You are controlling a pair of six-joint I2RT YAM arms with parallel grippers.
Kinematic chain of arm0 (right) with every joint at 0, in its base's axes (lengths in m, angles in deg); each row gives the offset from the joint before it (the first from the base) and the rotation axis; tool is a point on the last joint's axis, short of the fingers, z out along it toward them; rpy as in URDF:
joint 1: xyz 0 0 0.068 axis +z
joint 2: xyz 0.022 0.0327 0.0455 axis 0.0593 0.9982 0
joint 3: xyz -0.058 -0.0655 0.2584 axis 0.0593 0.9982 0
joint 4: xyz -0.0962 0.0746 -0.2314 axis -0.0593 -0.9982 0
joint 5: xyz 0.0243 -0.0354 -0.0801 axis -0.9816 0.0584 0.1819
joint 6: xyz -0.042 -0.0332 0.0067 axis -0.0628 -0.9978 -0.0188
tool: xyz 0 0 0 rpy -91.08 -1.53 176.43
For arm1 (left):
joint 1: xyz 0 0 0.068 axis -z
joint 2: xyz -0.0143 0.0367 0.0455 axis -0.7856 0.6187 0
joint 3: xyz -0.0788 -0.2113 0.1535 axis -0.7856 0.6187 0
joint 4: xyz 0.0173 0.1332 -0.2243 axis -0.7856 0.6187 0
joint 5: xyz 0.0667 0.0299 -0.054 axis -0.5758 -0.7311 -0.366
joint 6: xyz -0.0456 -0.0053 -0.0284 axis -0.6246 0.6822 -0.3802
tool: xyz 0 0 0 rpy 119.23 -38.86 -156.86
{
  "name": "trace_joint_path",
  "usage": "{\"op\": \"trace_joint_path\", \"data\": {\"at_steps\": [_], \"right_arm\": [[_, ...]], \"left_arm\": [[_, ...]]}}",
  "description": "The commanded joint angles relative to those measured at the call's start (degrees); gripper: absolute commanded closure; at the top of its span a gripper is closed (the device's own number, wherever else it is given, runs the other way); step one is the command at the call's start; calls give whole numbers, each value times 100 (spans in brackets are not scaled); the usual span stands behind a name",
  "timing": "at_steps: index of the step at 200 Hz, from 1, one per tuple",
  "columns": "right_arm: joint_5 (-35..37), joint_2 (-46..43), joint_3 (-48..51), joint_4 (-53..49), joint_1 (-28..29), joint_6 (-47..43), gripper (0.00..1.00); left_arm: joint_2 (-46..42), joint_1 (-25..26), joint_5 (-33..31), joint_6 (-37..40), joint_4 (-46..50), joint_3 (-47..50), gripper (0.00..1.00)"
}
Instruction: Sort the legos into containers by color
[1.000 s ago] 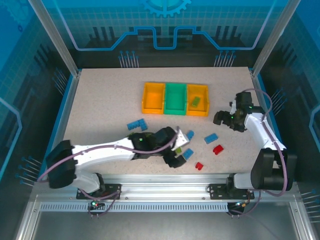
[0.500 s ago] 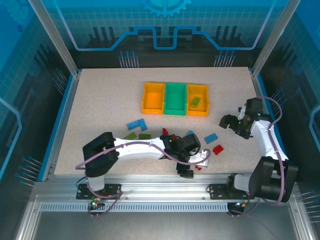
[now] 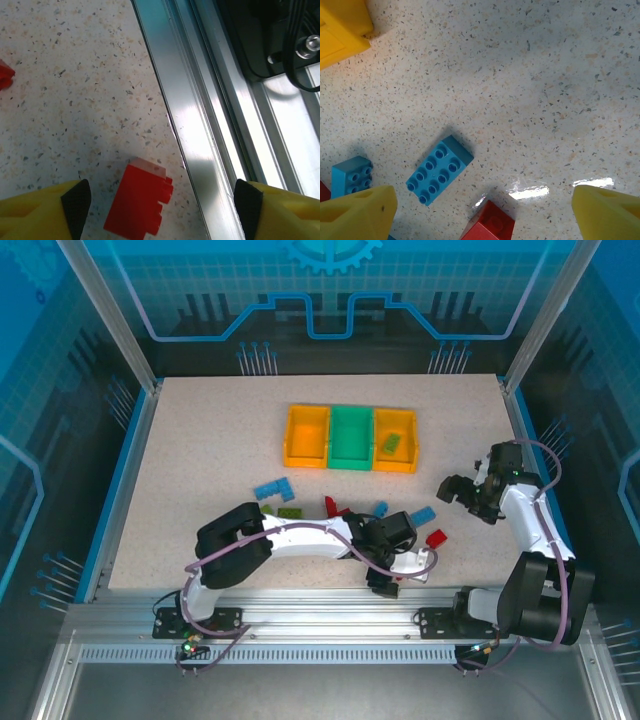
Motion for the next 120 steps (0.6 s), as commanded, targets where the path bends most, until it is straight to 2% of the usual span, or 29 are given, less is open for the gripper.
{"op": "trace_joint_path", "data": {"at_steps": [1,25,49,61,95,120], "right_arm": [[-122,-3,74,-58,-110,68,8],[-123,3,108,-68,-116,68,8],[-138,-9,127,-59,-111,77,8],[-139,-19,129,-60,-111,85,8],[-137,-79,173,-74,-111,89,8],[-130,-117,209,-76,-111,86,8]], "left_arm": [[218,32,89,154,-92,-183,22],[367,37,56,168,6,-296,28],[424,31,-40,179,16,-308,29],[440,38,-76,169,53,-338,34],[421,28,-162,135,43,-356,60],[382,15,-256,111,44,-356,74]]}}
